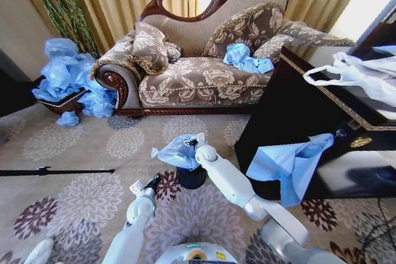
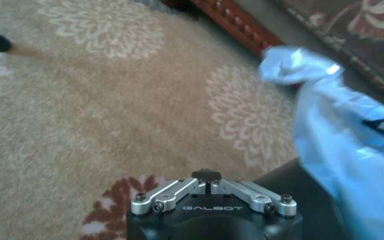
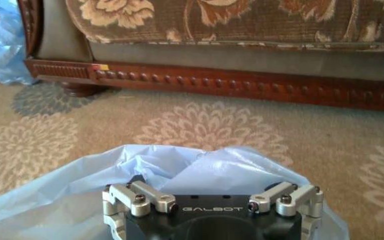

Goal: Place a garbage bag over the trash bin.

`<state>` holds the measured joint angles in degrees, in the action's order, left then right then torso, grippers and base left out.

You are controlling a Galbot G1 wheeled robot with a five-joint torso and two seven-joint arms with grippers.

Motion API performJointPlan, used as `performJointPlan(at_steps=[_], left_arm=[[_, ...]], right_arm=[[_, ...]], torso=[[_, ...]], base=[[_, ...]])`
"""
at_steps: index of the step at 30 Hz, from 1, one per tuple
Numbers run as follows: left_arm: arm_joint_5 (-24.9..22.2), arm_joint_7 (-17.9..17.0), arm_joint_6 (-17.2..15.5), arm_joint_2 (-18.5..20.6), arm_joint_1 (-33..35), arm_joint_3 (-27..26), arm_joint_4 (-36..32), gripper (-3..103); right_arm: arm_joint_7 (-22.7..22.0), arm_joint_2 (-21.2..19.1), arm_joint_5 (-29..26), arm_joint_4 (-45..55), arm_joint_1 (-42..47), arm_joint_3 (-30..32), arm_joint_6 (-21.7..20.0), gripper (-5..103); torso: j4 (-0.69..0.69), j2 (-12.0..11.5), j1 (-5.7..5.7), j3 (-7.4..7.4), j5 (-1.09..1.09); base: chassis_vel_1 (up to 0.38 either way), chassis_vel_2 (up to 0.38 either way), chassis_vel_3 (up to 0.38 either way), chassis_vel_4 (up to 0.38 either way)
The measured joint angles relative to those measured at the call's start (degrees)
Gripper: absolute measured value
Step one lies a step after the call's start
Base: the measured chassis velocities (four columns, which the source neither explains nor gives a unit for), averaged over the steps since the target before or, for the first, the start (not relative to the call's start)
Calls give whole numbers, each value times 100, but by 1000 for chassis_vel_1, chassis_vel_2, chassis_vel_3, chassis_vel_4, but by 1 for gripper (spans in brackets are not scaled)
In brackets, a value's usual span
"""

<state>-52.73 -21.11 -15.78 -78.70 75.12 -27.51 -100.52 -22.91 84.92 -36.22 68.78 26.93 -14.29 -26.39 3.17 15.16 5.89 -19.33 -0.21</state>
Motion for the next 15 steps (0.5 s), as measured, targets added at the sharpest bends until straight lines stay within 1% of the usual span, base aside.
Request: performJointPlan(at_steps=[1, 2, 3, 4, 6, 7, 8, 9, 10, 11, 12, 13, 15], left_arm=[[-7, 101, -64, 14, 59, -41, -111, 1], [2, 300, -131, 51, 166, -91, -279, 7], [27, 584, -193, 102, 291, -147, -449, 12], [27, 584, -193, 102, 291, -147, -449, 12], [102, 1251, -248, 225, 537, -246, -736, 23], [154, 1662, -271, 302, 693, -311, -915, 28], [154, 1662, -271, 302, 693, -311, -915, 28], [167, 1844, -295, 347, 783, -343, -1030, 33], [166, 1918, -318, 366, 821, -353, -1096, 33], [153, 2053, -400, 387, 869, -359, -1260, 39], [134, 2085, -431, 384, 854, -342, -1325, 44], [134, 2085, -431, 384, 854, -342, -1325, 44], [44, 2097, -537, 330, 721, -248, -1406, 55]], right_arm=[[-20, -23, -3, 62, 29, -15, -5, 100], [-31, -44, -4, 117, 59, -25, -7, 100], [-32, -53, -1, 131, 78, -25, -7, 100], [-32, -53, -1, 131, 78, -25, -7, 100], [-30, -45, 10, 126, 96, -9, -3, 100], [-28, -33, 14, 123, 109, 12, -2, 100], [-28, -33, 14, 123, 109, 12, -2, 100], [-27, -27, 17, 123, 121, 20, -2, 100], [-27, -26, 17, 125, 128, 20, -2, 100], [-23, -29, 18, 144, 144, 19, -1, 100], [-21, -32, 18, 159, 146, 15, -2, 100], [-21, -32, 18, 159, 146, 15, -2, 100], [-20, -39, 18, 176, 141, -6, -1, 100]], torso=[[1, 0, 0, 0, 0], [1, 0, 0, 0, 0], [1, 0, 0, 0, 1], [1, 0, 0, 0, 1], [0, 0, 0, 0, 1], [-1, 0, 0, 0, 1], [-1, 0, 0, 0, 1], [-2, 0, 0, 0, 1], [-2, 0, 0, 0, 2], [-1, 0, 0, 0, 1], [-1, 0, 0, 0, 1], [-1, 0, 0, 0, 1], [1, 0, 0, 0, 0]], base=[[0, 0, 0, 0], [0, 0, 0, 0], [0, 0, 0, 0], [0, 0, 0, 0], [0, 0, 0, 0], [0, 0, 0, 0], [0, 0, 0, 0], [0, 0, 0, 0], [0, 0, 0, 0], [0, 0, 0, 0], [0, 0, 0, 0], [0, 0, 0, 0], [0, 0, 0, 0]])
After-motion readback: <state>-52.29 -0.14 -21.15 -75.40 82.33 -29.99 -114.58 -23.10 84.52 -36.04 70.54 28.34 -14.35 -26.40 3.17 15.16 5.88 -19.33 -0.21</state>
